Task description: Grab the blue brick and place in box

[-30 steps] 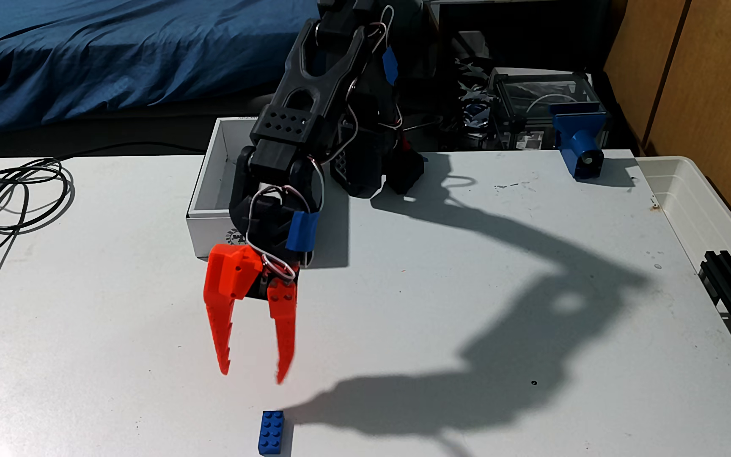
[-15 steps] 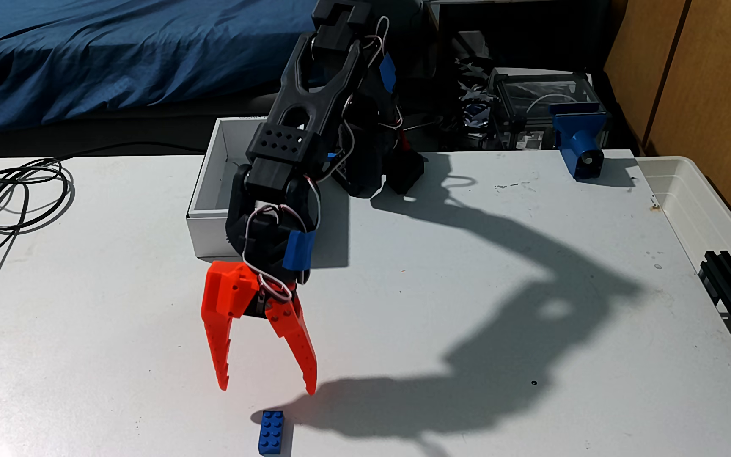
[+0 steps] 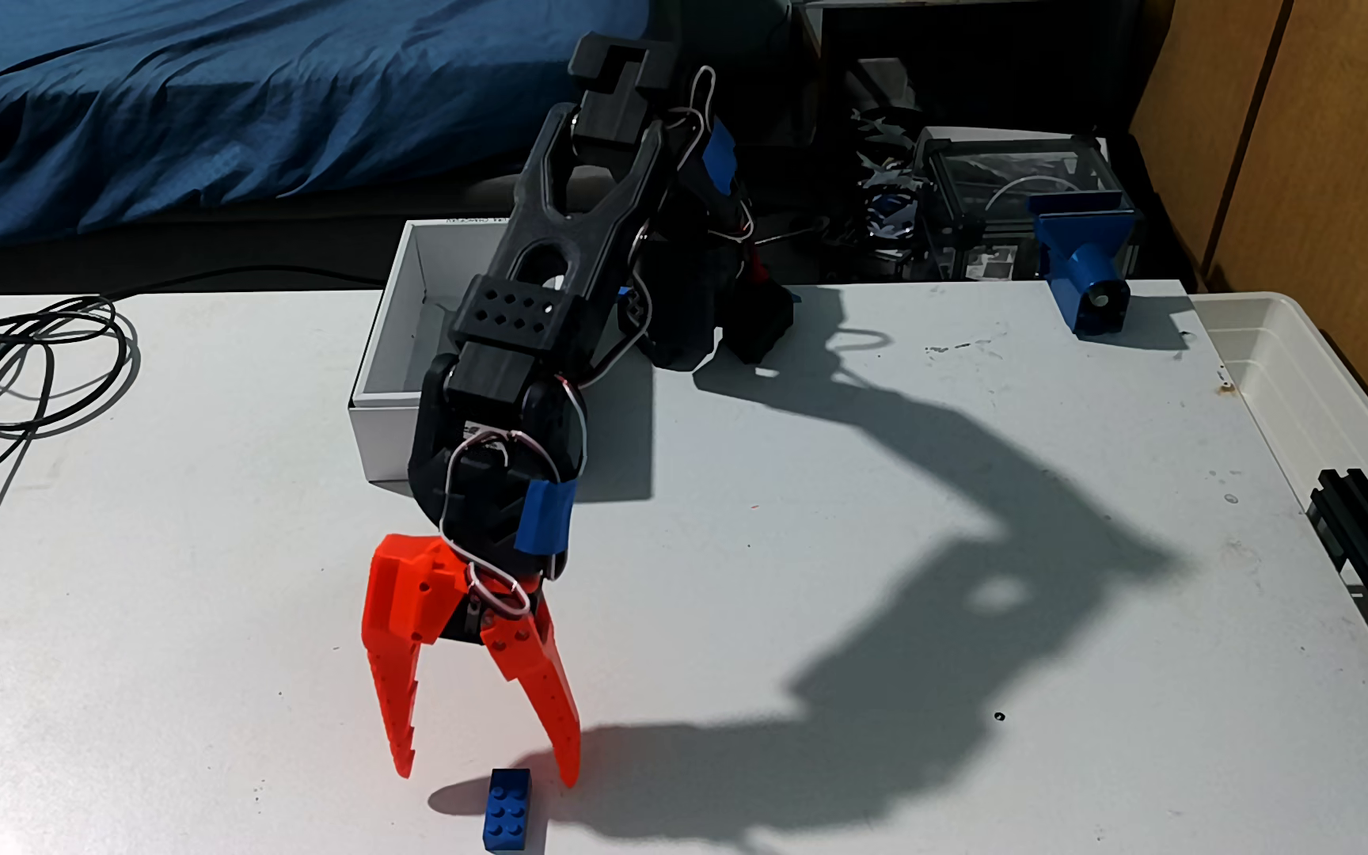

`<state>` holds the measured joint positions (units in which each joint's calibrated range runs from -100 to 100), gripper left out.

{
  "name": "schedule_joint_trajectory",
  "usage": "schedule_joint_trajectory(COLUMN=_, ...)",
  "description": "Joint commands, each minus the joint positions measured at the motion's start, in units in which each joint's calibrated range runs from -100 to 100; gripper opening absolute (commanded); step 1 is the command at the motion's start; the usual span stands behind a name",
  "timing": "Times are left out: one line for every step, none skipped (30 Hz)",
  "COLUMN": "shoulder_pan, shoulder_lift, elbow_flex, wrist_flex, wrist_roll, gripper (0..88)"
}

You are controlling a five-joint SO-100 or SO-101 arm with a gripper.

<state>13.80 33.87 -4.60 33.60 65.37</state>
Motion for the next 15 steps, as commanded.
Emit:
schedule_joint_trajectory(shoulder_pan=-0.95, shoulder_lift=0.51, elbow_flex=-4.09, wrist_flex=-0.64, wrist_roll=-0.94, gripper=35.9)
schedule_joint_trajectory(shoulder_pan=-1.1, shoulder_lift=0.93, elbow_flex=-4.53, wrist_flex=-0.64, wrist_roll=-1.15, gripper=35.9)
schedule_joint_trajectory(shoulder_pan=-1.1, shoulder_lift=1.18, elbow_flex=-4.8, wrist_flex=-0.55, wrist_roll=-1.2, gripper=35.9)
schedule_joint_trajectory(shoulder_pan=-1.17, shoulder_lift=1.35, elbow_flex=-4.89, wrist_flex=-0.55, wrist_roll=-1.2, gripper=35.9)
schedule_joint_trajectory(shoulder_pan=-1.17, shoulder_lift=1.61, elbow_flex=-5.16, wrist_flex=-0.55, wrist_roll=-1.2, gripper=35.9)
schedule_joint_trajectory(shoulder_pan=-1.25, shoulder_lift=1.69, elbow_flex=-5.51, wrist_flex=-0.55, wrist_roll=-1.2, gripper=35.9)
schedule_joint_trajectory(shoulder_pan=-1.32, shoulder_lift=1.69, elbow_flex=-5.69, wrist_flex=-0.55, wrist_roll=-1.2, gripper=35.9)
schedule_joint_trajectory(shoulder_pan=-1.69, shoulder_lift=1.78, elbow_flex=-5.69, wrist_flex=-0.64, wrist_roll=-1.25, gripper=35.9)
schedule_joint_trajectory(shoulder_pan=-1.91, shoulder_lift=1.78, elbow_flex=-5.69, wrist_flex=-0.64, wrist_roll=-1.25, gripper=35.9)
schedule_joint_trajectory(shoulder_pan=-2.06, shoulder_lift=1.78, elbow_flex=-5.69, wrist_flex=-0.64, wrist_roll=-1.25, gripper=35.5)
schedule_joint_trajectory(shoulder_pan=-2.14, shoulder_lift=1.78, elbow_flex=-5.69, wrist_flex=-0.64, wrist_roll=-1.25, gripper=35.4)
schedule_joint_trajectory(shoulder_pan=-2.14, shoulder_lift=1.78, elbow_flex=-5.69, wrist_flex=-0.64, wrist_roll=-1.25, gripper=35.2)
schedule_joint_trajectory(shoulder_pan=-2.14, shoulder_lift=1.78, elbow_flex=-5.69, wrist_flex=-0.64, wrist_roll=-1.25, gripper=35.1)
schedule_joint_trajectory(shoulder_pan=-2.21, shoulder_lift=1.78, elbow_flex=-5.69, wrist_flex=-0.64, wrist_roll=-1.25, gripper=35.1)
schedule_joint_trajectory(shoulder_pan=-2.21, shoulder_lift=1.78, elbow_flex=-5.69, wrist_flex=-0.64, wrist_roll=-1.25, gripper=35.0)
